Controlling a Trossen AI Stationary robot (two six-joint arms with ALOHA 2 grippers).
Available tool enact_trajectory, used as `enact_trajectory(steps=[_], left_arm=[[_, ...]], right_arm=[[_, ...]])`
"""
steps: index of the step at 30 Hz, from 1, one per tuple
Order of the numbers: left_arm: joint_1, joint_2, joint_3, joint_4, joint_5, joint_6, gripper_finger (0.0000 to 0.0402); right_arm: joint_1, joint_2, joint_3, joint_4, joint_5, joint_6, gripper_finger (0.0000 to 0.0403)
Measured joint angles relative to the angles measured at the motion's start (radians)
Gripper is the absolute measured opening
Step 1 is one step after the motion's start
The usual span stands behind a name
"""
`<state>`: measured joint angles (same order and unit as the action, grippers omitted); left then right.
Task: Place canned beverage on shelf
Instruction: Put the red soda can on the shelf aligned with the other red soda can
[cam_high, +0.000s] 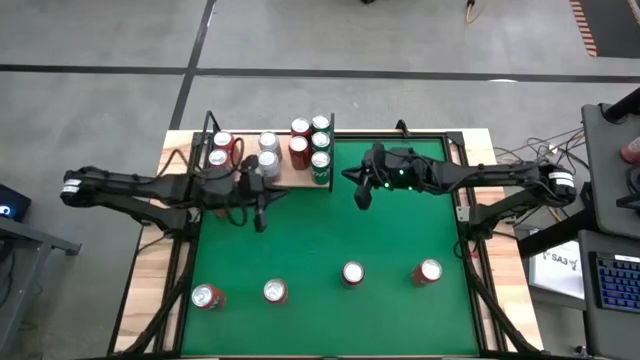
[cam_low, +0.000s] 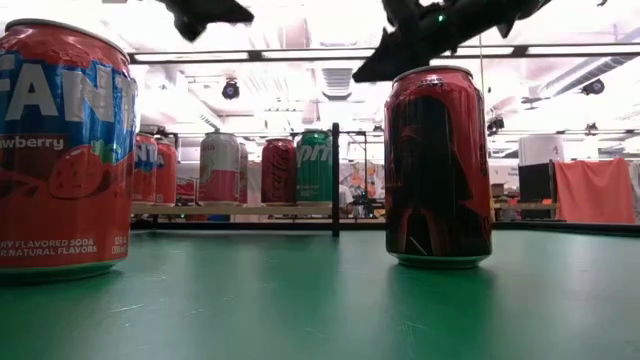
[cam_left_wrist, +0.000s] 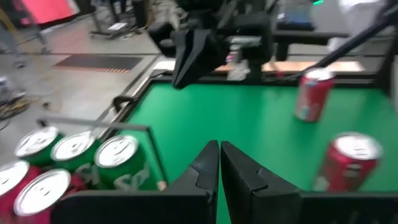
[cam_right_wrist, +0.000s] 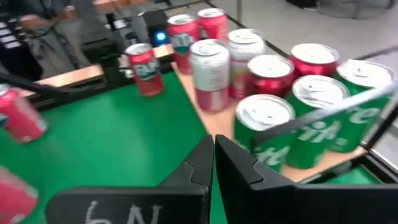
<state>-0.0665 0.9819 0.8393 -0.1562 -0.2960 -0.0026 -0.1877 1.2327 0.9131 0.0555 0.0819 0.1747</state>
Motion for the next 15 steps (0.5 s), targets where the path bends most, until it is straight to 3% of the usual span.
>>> enact_trajectory(steps=[15], left_arm=[[-0.279,0.061,0.269,-0.401,0.001,-0.194,0.0000]], right_arm=[[0.083,-0.007,0.000,0.008,0.008,-0.006,0.0009]])
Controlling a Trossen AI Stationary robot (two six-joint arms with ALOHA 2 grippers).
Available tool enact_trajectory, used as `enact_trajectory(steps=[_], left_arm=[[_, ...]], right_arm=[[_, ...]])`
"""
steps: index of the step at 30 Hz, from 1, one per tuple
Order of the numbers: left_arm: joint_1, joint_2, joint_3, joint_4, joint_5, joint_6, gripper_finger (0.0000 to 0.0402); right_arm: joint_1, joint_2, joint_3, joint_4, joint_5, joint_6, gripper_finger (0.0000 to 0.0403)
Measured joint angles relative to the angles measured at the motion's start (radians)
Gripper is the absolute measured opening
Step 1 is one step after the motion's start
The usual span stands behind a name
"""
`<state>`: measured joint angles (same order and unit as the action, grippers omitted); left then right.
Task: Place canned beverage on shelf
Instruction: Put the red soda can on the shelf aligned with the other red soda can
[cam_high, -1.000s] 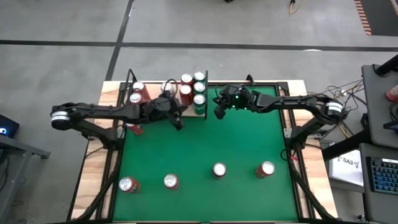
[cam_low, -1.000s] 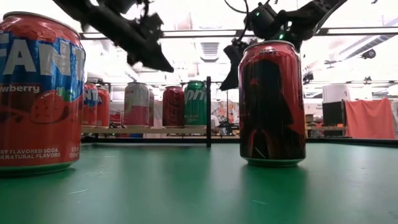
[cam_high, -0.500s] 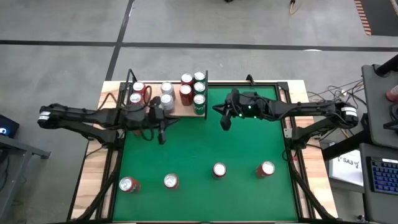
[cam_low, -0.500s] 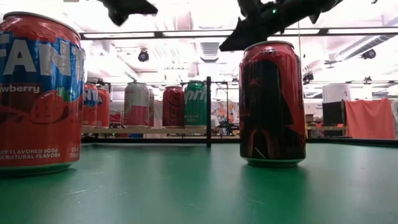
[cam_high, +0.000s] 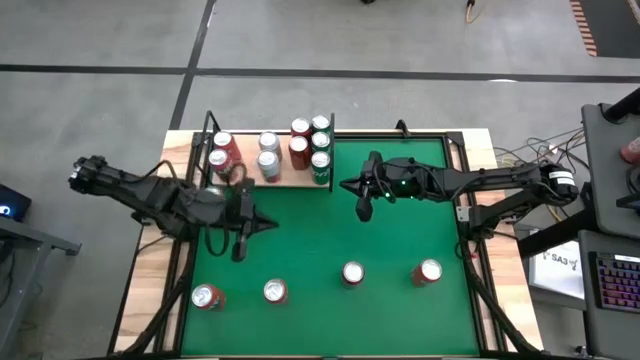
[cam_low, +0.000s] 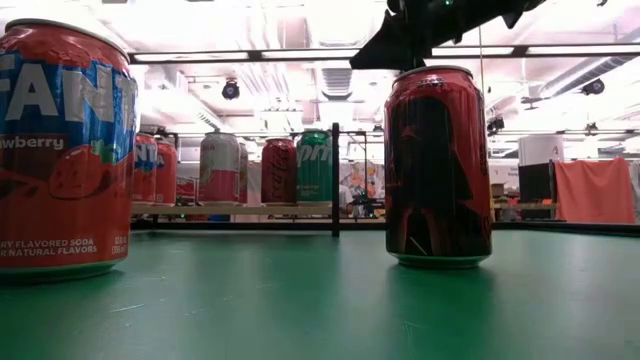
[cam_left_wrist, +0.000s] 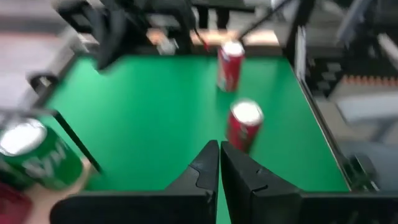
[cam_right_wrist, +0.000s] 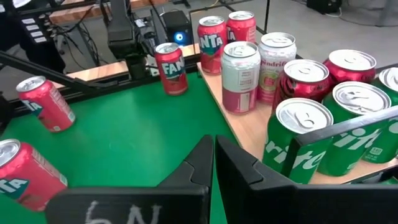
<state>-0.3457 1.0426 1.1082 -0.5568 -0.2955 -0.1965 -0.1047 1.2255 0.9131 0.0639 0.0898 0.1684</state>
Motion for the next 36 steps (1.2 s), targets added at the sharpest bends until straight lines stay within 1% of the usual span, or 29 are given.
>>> enact_trajectory(steps=[5,8,14,18,21,25,29,32,36], left_arm=[[-0.089,0.071,0.089,-0.189,0.007,-0.117,0.0000],[-0.138,0.120,0.121,-0.261,0.036,-0.167,0.0000],[-0.219,0.211,0.142,-0.282,0.132,-0.221,0.0000],[-0.247,0.261,0.141,-0.288,0.133,-0.279,0.0001],[-0.253,0.293,0.139,-0.301,0.131,-0.306,0.0011],[-0.254,0.322,0.138,-0.300,0.125,-0.325,0.0041],[-0.254,0.355,0.142,-0.300,0.124,-0.367,0.0088],[-0.254,0.377,0.153,-0.300,0.116,-0.378,0.0138],[-0.254,0.413,0.162,-0.301,0.062,-0.371,0.0217]], right_arm=[[0.000,0.001,0.000,0.000,0.000,-0.003,0.0009],[0.000,0.002,0.000,-0.002,0.000,-0.006,0.0009],[0.000,0.002,0.000,-0.006,0.000,-0.009,0.0009],[0.000,0.002,0.000,-0.007,0.000,-0.011,0.0009],[0.000,0.002,0.000,-0.008,0.000,-0.012,0.0009],[0.002,0.002,0.000,-0.008,-0.001,-0.012,0.0009],[0.002,0.002,0.000,-0.015,-0.003,-0.012,0.0009],[0.002,0.003,0.000,-0.034,-0.003,-0.011,0.0009],[0.002,0.003,-0.001,-0.054,-0.003,-0.006,0.0009]])
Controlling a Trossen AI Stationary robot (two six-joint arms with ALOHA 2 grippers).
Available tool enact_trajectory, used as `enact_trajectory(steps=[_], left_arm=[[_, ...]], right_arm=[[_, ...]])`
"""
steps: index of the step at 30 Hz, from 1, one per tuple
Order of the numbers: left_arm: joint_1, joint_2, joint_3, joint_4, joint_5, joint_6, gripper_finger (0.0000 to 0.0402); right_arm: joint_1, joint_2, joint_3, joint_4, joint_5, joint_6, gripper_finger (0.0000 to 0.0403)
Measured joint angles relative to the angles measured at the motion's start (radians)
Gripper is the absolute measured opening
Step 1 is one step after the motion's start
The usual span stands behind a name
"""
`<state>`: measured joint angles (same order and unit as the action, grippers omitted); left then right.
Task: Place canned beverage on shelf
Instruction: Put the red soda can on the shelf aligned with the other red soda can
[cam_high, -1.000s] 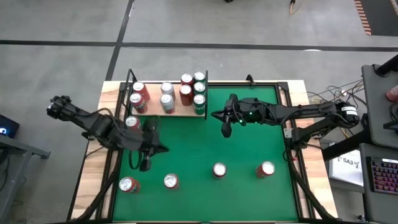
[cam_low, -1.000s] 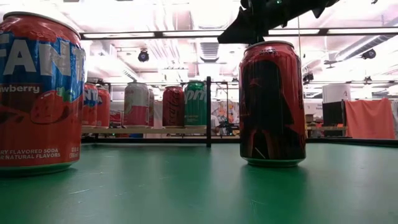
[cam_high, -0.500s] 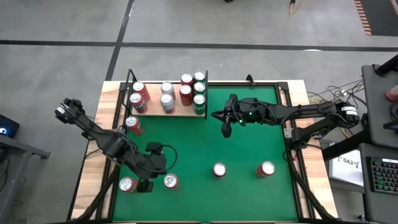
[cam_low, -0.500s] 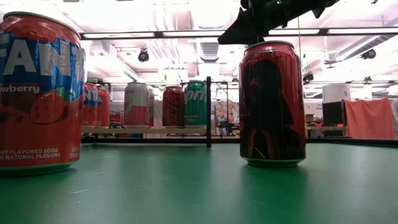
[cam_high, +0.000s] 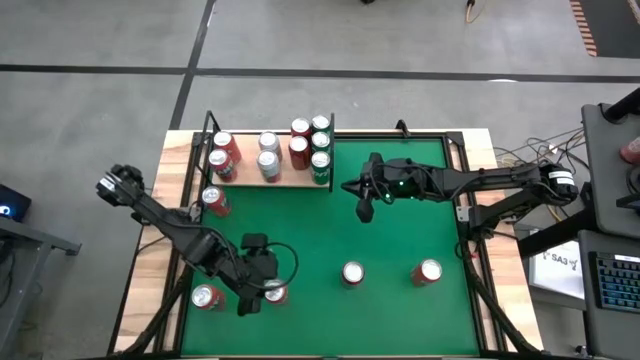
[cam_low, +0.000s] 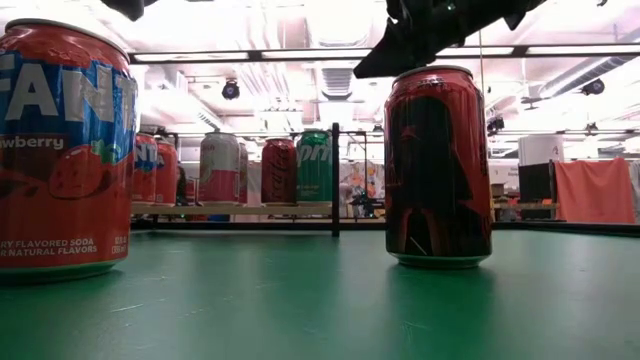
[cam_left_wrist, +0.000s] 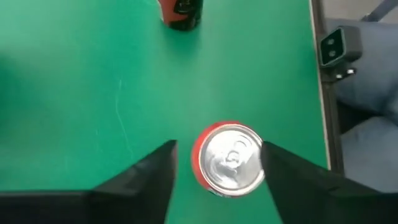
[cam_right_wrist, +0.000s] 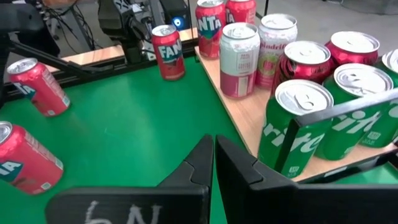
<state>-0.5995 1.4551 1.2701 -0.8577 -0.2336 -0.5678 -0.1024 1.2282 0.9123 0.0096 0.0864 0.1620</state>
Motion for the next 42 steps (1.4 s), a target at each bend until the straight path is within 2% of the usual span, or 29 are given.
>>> enact_trajectory(steps=[5,10,15,23,34,42], left_arm=[[-0.002,0.031,0.009,0.002,-0.003,0.024,0.0308],[-0.008,0.046,0.010,0.002,0.008,0.043,0.0348],[-0.023,0.068,0.010,0.005,0.008,0.067,0.0350],[-0.050,0.097,0.010,0.014,0.008,-0.013,0.0350],[-0.056,0.159,0.011,0.038,0.005,-0.018,0.0350],[-0.065,0.188,0.011,0.035,-0.047,-0.025,0.0350]], right_arm=[[0.000,0.000,0.000,-0.013,0.001,0.002,0.0009],[0.000,0.000,0.000,-0.013,0.000,0.000,0.0009],[0.000,0.000,0.000,-0.026,0.000,0.002,0.0009],[0.007,0.000,-0.002,-0.064,0.004,0.012,0.0009],[0.050,0.000,-0.003,-0.059,0.023,0.011,0.0009],[0.087,0.000,-0.003,-0.057,0.050,0.011,0.0009]])
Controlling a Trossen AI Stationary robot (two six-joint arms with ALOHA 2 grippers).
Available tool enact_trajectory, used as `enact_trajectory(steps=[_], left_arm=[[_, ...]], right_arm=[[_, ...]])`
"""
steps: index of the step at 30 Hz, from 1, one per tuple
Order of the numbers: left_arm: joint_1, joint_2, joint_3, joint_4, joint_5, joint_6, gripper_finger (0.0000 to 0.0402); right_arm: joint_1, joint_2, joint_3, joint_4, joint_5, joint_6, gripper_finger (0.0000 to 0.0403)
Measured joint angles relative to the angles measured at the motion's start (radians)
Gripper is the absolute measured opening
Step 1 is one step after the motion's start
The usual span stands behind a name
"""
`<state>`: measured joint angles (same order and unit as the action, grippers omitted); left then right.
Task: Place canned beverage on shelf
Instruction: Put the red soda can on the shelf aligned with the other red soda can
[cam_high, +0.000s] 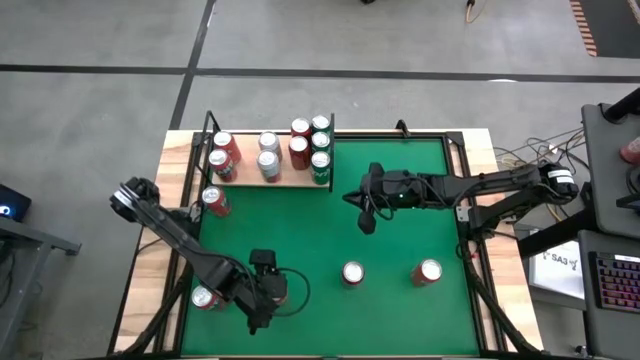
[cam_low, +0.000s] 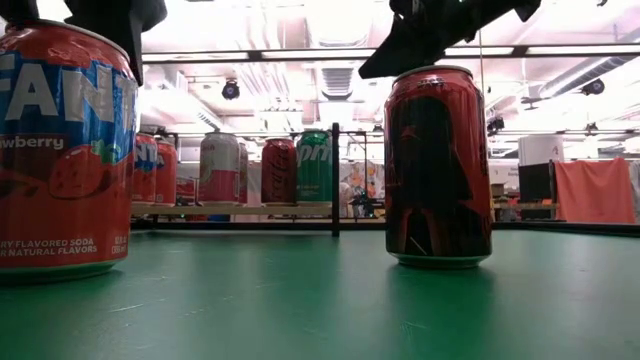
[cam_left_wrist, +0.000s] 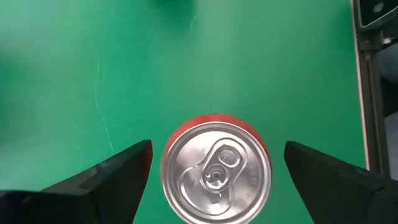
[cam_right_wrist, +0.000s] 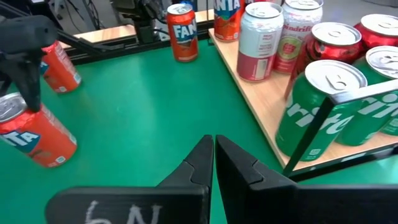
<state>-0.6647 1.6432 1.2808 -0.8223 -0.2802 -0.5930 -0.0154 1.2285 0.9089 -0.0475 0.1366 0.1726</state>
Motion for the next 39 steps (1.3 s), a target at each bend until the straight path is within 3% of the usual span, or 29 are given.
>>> enact_trajectory(steps=[16,30,35,39], left_arm=[[-0.004,0.041,-0.021,0.042,-0.001,-0.050,0.0347],[-0.004,0.041,-0.068,0.128,0.051,-0.051,0.0283],[-0.006,0.030,-0.027,0.053,0.064,-0.010,0.0282],[0.002,0.025,0.051,-0.107,0.060,0.033,0.0282]], right_arm=[[0.063,0.000,0.000,0.000,0.049,0.000,0.0009],[0.070,0.000,0.000,0.000,0.050,0.000,0.0009],[0.070,0.000,0.000,0.000,0.050,0.000,0.0009],[0.070,0.000,0.000,0.000,0.050,0.002,0.0009]])
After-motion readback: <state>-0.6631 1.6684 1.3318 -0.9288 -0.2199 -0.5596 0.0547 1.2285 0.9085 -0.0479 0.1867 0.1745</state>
